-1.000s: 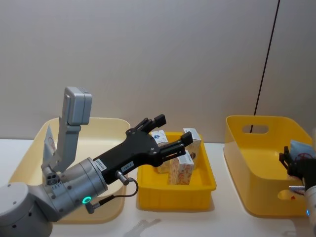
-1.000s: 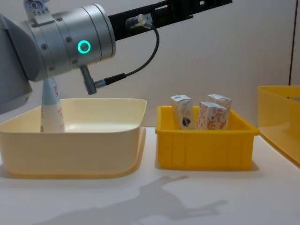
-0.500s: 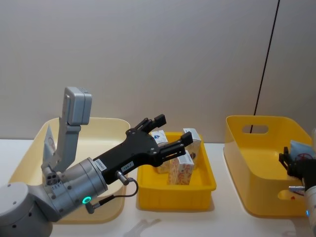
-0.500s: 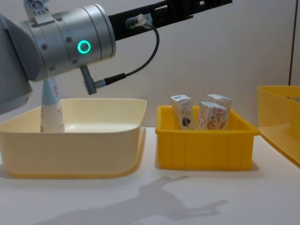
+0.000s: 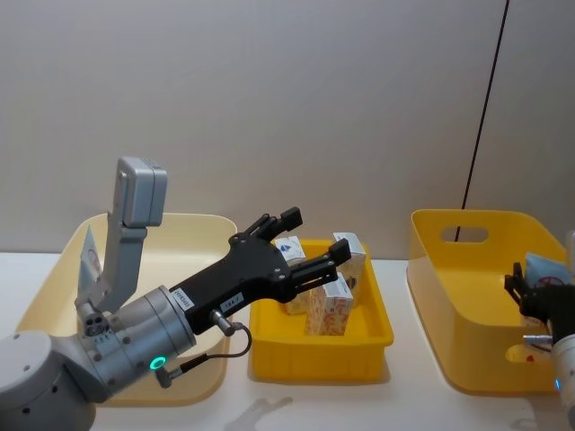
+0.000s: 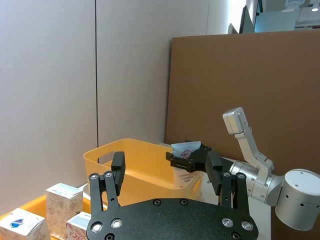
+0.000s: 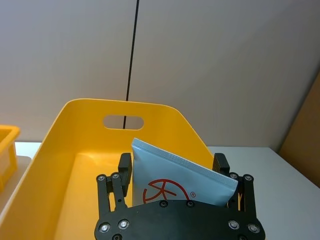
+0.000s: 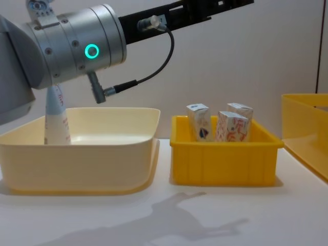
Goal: Bimanual collaborative sorting of washing and personal care products
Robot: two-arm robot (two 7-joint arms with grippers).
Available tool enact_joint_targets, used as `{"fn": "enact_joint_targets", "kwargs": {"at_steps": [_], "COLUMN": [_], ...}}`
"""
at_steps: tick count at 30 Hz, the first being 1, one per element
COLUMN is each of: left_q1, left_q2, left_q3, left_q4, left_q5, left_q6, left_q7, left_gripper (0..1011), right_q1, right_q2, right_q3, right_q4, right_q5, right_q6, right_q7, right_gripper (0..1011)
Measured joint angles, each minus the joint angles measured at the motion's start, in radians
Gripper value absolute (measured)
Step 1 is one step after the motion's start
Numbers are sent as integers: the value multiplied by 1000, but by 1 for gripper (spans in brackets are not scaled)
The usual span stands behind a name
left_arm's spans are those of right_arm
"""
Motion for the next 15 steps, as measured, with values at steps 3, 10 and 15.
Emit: {"fn": "enact_joint_targets", "kwargs": {"at_steps": [3,10,15], "left_q1": [0,0,0], "left_q2": [0,0,0], "left_q3": [0,0,0], "left_q4": [0,0,0], "left_q5": [0,0,0], "left_q6": [0,0,0], "left_q7": [0,0,0], "left_gripper": [1004,1003,1003], "right_q1": [0,0,-2], "right_q2": [-1,-6,-8], "right_q3": [0,1,2], "right_q4": [-2,-10,-14], "right_q5": [0,-1,-3], "right_q6": [-2,-4,-3], "right_q7": [3,11,16], "right_gripper": [1001,1001,1001]}}
